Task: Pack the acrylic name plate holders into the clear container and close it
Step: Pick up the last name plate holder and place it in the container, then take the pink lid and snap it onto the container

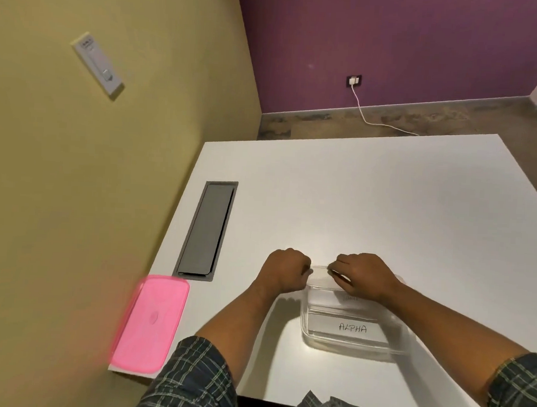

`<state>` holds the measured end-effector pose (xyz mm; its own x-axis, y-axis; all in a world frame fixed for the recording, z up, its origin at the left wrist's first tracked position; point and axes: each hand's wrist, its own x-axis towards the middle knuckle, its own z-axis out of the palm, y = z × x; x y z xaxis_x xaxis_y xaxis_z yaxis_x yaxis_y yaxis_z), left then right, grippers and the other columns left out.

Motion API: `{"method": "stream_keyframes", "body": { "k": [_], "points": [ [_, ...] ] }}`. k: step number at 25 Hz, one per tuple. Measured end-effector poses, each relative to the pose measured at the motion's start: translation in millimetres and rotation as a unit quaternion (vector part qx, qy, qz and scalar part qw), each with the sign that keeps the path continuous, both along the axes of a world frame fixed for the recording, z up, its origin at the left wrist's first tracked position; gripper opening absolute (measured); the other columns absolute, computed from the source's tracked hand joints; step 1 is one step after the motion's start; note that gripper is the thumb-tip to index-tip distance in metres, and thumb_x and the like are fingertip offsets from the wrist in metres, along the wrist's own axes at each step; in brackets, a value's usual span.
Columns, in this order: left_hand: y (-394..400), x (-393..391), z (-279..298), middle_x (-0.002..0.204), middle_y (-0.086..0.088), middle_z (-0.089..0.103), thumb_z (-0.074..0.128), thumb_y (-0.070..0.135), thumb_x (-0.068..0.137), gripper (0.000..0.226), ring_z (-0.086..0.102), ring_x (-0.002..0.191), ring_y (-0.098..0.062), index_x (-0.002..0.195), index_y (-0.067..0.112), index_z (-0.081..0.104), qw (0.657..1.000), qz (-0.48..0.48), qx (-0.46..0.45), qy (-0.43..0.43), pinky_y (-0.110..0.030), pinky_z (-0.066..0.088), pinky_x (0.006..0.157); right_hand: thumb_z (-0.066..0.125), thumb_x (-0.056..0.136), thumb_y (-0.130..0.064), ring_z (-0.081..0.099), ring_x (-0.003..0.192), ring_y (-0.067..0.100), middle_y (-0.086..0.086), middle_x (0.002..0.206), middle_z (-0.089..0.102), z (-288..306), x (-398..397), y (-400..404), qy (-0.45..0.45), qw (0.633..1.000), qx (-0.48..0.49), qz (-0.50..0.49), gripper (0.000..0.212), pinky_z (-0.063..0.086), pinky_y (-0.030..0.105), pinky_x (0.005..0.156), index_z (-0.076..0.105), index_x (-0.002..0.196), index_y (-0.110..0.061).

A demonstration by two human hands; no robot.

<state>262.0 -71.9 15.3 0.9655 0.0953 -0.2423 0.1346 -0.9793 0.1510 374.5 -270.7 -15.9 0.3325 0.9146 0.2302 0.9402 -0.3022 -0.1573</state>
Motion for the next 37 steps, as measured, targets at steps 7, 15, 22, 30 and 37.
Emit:
{"method": "stream_keyframes", "body": {
  "k": [7, 15, 22, 30, 37],
  "points": [
    [89, -82, -9, 0.102, -0.001, 0.068, 0.048, 0.038, 0.098, 0.029, 0.066, 0.096, -0.026, 0.100, 0.018, 0.068, 0.987, 0.161, 0.021, -0.018, -0.035, 0.048, 0.077, 0.072, 0.086, -0.024, 0.066, 0.072, 0.025, -0.002, 0.090, 0.071, 14, -38, 112, -0.003, 0.996, -0.012, 0.087, 0.025, 0.051, 0.034, 0.056, 0.072, 0.111, -0.019],
    [149, -216, -30, 0.144, -0.005, 0.051, 0.052, 0.043, 0.097, 0.058, 0.053, 0.127, -0.027, 0.146, 0.015, 0.041, 0.914, 0.404, 0.036, 0.011, -0.038, 0.042, 0.102, 0.055, 0.093, -0.032, 0.060, 0.109, 0.028, -0.002, 0.137, 0.058, 9, -86, 228, 0.002, 0.982, -0.124, 0.142, 0.062, 0.047, 0.039, 0.085, 0.036, 0.150, -0.021],
    [168, -299, -38, 0.166, -0.011, 0.015, 0.066, 0.058, 0.085, 0.105, 0.023, 0.151, -0.033, 0.160, 0.010, 0.011, 0.797, 0.590, -0.012, 0.126, -0.050, 0.031, 0.116, 0.057, 0.091, -0.038, 0.055, 0.125, 0.028, 0.003, 0.140, 0.056, -6, -146, 311, 0.112, 0.959, -0.231, 0.124, 0.063, 0.049, 0.041, 0.095, 0.038, 0.149, -0.022],
    [173, -331, -76, 0.169, -0.014, -0.003, 0.073, 0.051, 0.080, 0.118, 0.035, 0.147, -0.038, 0.162, 0.015, -0.004, 0.703, 0.676, -0.152, 0.157, -0.045, 0.043, 0.111, 0.071, 0.085, -0.034, 0.063, 0.101, 0.024, 0.003, 0.114, 0.067, -39, -204, 363, 0.280, 0.913, -0.277, 0.104, 0.038, 0.055, 0.040, 0.090, 0.059, 0.117, -0.017],
    [166, -332, -92, 0.161, -0.012, 0.022, 0.068, 0.047, 0.087, 0.081, 0.053, 0.133, -0.033, 0.150, 0.010, 0.031, 0.719, 0.666, -0.145, 0.133, -0.038, 0.053, 0.099, 0.059, 0.096, -0.025, 0.065, 0.103, 0.029, 0.011, 0.109, 0.069, -55, -213, 379, 0.341, 0.909, -0.239, 0.029, 0.026, 0.051, 0.035, 0.090, 0.067, 0.110, -0.005]
  ]
}}
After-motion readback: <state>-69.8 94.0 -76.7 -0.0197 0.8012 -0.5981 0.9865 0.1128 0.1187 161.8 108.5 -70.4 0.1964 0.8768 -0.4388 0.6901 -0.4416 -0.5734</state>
